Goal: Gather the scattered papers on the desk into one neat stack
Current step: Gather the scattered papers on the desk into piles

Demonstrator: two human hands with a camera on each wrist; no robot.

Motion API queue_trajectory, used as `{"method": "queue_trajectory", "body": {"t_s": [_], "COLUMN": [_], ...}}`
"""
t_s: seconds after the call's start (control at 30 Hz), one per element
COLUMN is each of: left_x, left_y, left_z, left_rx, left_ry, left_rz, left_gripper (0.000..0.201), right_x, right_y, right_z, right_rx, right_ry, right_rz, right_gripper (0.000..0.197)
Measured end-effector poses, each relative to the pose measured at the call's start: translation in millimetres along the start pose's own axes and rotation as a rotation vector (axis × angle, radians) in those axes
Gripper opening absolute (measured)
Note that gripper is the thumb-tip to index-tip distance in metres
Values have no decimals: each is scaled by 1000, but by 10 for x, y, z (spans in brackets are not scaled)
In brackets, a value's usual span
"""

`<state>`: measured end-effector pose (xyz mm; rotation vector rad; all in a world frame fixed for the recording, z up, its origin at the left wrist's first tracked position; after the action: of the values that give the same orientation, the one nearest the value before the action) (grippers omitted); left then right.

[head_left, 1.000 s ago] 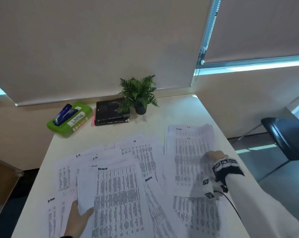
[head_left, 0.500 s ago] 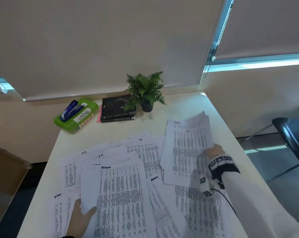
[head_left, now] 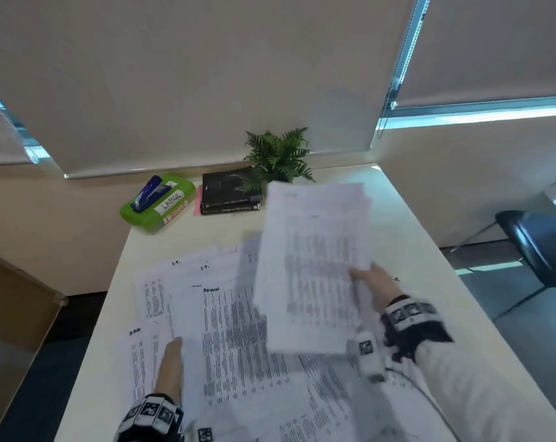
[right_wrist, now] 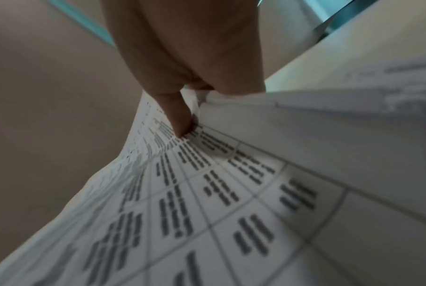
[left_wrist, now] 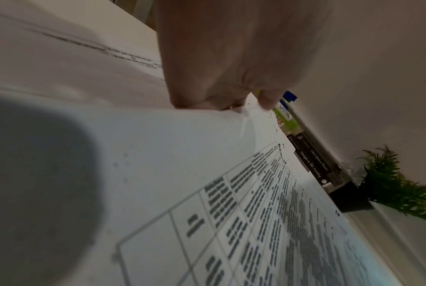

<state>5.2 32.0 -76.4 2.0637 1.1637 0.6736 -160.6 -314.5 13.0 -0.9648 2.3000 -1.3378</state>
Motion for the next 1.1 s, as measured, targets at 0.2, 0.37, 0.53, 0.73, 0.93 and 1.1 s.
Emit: {"method": "queue_trajectory", "body": {"t_s": [0.2, 0.37, 0.53, 0.73, 0.93, 1.1], "left_x": [20, 51, 109, 194, 261, 261], "left_y": [-60, -226, -232, -328, -368, -404], "left_z": [-72, 62, 106, 125, 75, 29], "left_rx": [70, 10, -55, -83, -121, -150], "left_ry": [-146, -54, 3, 18, 40, 33], "left_rz": [-185, 105, 204, 235, 259, 243], "left_gripper": [70, 77, 68, 69, 64, 55], "right_x": [-999, -606, 552, 701, 661, 529], "right_y": [774, 993, 1148, 1135, 1155, 1213], "right_z": [-353, -439, -559, -413, -373, -346], "right_rx": [-92, 16, -384, -573, -580, -362], "right_ry": [-319, -72, 579, 455, 445, 396], "right_rz": [-350, -537, -528, -281, -315, -492], "right_gripper": [62, 39, 65, 95, 77, 53]}}
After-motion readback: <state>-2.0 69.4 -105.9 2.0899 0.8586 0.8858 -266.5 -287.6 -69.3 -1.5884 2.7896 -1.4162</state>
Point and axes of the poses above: each hand's wrist, its own z-axis towards the middle knuckle, its own x-axis out of the back of the hand, y = z × x, the point moved 2 cm from there along z, towards the middle knuckle, and after that the axes turned 7 degrees about -y, right-handed, at the moved point
